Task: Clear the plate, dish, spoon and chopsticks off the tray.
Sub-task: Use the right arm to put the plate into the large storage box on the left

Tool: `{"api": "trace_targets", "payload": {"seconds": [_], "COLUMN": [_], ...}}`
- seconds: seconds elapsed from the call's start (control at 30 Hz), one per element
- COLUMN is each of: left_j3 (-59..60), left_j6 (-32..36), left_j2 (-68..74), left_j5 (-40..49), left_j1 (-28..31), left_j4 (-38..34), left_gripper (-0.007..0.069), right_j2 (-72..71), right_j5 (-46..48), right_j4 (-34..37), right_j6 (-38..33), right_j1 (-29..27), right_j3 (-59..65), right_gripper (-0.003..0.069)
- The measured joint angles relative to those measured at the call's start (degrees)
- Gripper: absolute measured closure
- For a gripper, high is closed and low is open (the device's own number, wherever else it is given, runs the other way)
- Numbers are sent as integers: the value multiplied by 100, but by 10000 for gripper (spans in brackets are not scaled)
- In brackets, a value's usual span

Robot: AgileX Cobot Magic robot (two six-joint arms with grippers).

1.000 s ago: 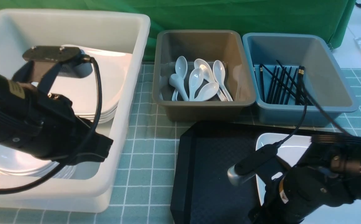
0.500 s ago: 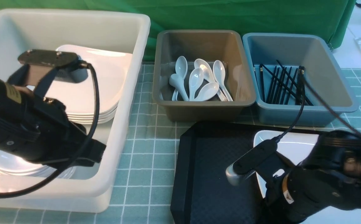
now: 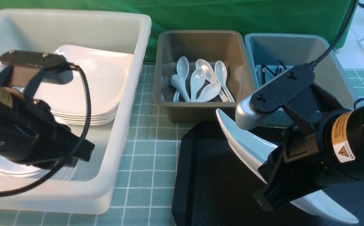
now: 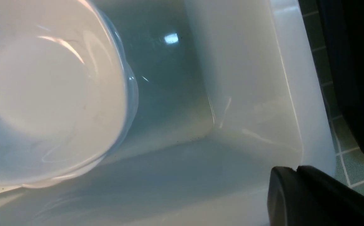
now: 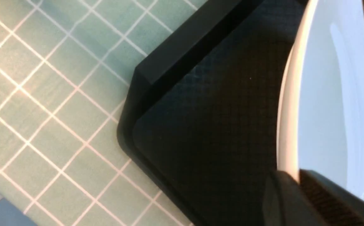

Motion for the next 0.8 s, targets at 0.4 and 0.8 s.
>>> {"api": "trace_targets", "payload": {"seconds": [0.4,0.8], "left_j3": [0,0], "left_j6": [-951,-1014], "left_j2": [-435,-448], "left_j5": [419,431], "left_j1": [0,0], "left_j4": [982,972], "left_gripper": [616,616], "right_j2": [-2,31], "right_j5": [580,604], "right_j4": [120,87], "right_j6": [-332,-559], "right_j1": [0,0], "right_j3": [-1193,-1526], "right_gripper": [592,592]}}
